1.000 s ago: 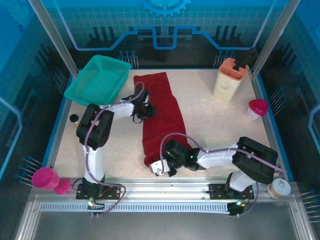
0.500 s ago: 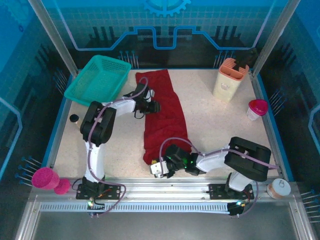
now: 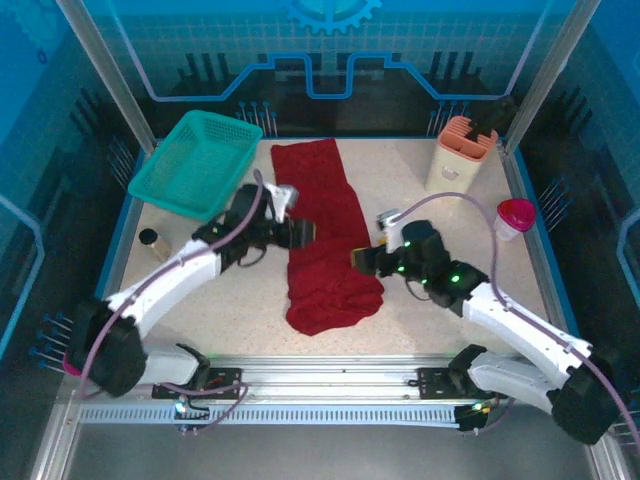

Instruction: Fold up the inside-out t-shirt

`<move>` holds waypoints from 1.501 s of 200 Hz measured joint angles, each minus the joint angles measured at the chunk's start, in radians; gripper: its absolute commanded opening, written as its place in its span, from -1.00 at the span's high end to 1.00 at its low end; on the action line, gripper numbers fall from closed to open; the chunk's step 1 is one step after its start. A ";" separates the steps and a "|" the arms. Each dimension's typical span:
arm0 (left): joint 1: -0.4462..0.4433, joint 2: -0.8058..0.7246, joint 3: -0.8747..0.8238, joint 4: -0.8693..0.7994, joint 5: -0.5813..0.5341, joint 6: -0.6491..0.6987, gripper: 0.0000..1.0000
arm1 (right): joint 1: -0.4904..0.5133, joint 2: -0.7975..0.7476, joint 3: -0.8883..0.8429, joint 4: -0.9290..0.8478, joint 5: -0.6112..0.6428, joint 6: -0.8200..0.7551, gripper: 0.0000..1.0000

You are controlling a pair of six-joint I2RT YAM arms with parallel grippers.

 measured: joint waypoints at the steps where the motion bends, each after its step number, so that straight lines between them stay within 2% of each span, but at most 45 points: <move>1: -0.005 -0.003 -0.005 -0.002 -0.001 -0.002 -0.26 | -0.015 -0.001 0.000 -0.019 -0.012 0.013 -0.47; 22: -0.100 -0.056 -0.160 -0.040 0.018 -0.135 -0.31 | -0.169 0.040 -0.019 -0.224 -0.173 0.101 -0.45; 45: -0.151 -0.075 -0.333 -0.076 0.019 -0.296 -0.37 | -0.193 0.181 -0.021 -0.334 -0.338 0.098 -0.43; 63: -0.172 -0.077 -0.391 -0.085 0.019 -0.388 -0.38 | -0.193 0.300 -0.020 -0.357 -0.444 0.086 -0.45; 86: -0.174 -0.076 -0.397 -0.044 0.024 -0.468 -0.39 | -0.190 0.394 0.008 -0.371 -0.504 0.067 -0.50; 121: -0.180 -0.032 -0.399 0.070 0.062 -0.539 -0.34 | -0.188 0.495 0.048 -0.337 -0.512 0.076 -0.49; 130: -0.187 -0.014 -0.399 0.083 0.065 -0.546 -0.19 | -0.187 0.528 0.050 -0.328 -0.510 0.081 -0.34; 138: -0.192 0.005 -0.399 0.097 0.068 -0.552 0.16 | -0.183 0.569 0.053 -0.315 -0.512 0.082 0.11; 139: -0.192 0.006 -0.399 0.097 0.068 -0.557 0.20 | -0.182 0.573 0.054 -0.314 -0.513 0.081 0.11; 140: -0.192 0.008 -0.399 0.098 0.069 -0.557 0.25 | -0.182 0.576 0.054 -0.314 -0.512 0.084 0.24; 144: -0.193 0.018 -0.399 0.106 0.071 -0.553 0.39 | -0.181 0.591 0.060 -0.321 -0.506 0.095 0.49; 155: -0.195 0.039 -0.401 0.126 0.079 -0.561 0.75 | -0.190 0.619 0.072 -0.328 -0.508 0.108 0.94; 158: -0.195 0.043 -0.401 0.129 0.080 -0.561 0.85 | -0.189 0.626 0.072 -0.315 -0.515 0.110 1.00; 166: -0.196 0.048 -0.402 0.132 0.087 -0.562 1.00 | -0.175 0.646 0.076 -0.285 -0.531 0.119 1.00; 177: -0.199 0.043 -0.402 0.129 0.095 -0.551 1.00 | -0.154 0.655 0.076 -0.256 -0.549 0.135 1.00; 204: -0.242 -0.093 -0.413 0.069 0.086 -0.621 1.00 | -0.131 0.526 0.027 -0.249 -0.509 0.200 1.00; 232: -0.405 -0.263 -0.383 -0.057 0.075 -0.750 1.00 | -0.045 0.277 0.016 -0.393 -0.330 0.334 1.00; 250: -0.500 -0.272 -0.299 -0.188 0.064 -0.797 1.00 | 0.043 0.146 0.024 -0.531 -0.208 0.457 1.00; 268: -0.568 -0.277 -0.228 -0.294 0.056 -0.855 1.00 | 0.106 0.028 0.023 -0.647 -0.149 0.578 1.00; 286: -0.604 -0.291 -0.157 -0.411 0.027 -0.884 1.00 | 0.137 -0.090 0.034 -0.724 -0.123 0.660 1.00; 300: -0.607 -0.295 -0.070 -0.514 -0.030 -0.877 1.00 | 0.138 -0.123 0.089 -0.778 -0.097 0.680 1.00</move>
